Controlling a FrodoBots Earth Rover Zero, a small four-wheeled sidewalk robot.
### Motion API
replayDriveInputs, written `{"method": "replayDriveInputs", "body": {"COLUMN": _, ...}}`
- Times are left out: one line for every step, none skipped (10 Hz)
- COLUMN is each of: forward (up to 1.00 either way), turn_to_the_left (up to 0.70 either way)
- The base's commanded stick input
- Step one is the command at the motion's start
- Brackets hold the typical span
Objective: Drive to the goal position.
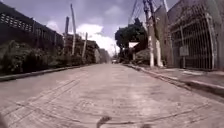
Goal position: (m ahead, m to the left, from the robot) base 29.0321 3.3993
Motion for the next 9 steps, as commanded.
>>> {"method": "replayDriveInputs", "body": {"forward": 0.85, "turn_to_the_left": 0.01}}
{"method": "replayDriveInputs", "body": {"forward": 0.85, "turn_to_the_left": 0.01}}
{"method": "replayDriveInputs", "body": {"forward": 0.85, "turn_to_the_left": 0.01}}
{"method": "replayDriveInputs", "body": {"forward": 0.85, "turn_to_the_left": 0.01}}
{"method": "replayDriveInputs", "body": {"forward": 0.85, "turn_to_the_left": 0.01}}
{"method": "replayDriveInputs", "body": {"forward": 0.85, "turn_to_the_left": 0.01}}
{"method": "replayDriveInputs", "body": {"forward": 0.85, "turn_to_the_left": 0.01}}
{"method": "replayDriveInputs", "body": {"forward": 0.85, "turn_to_the_left": 0.01}}
{"method": "replayDriveInputs", "body": {"forward": 0.85, "turn_to_the_left": 0.01}}
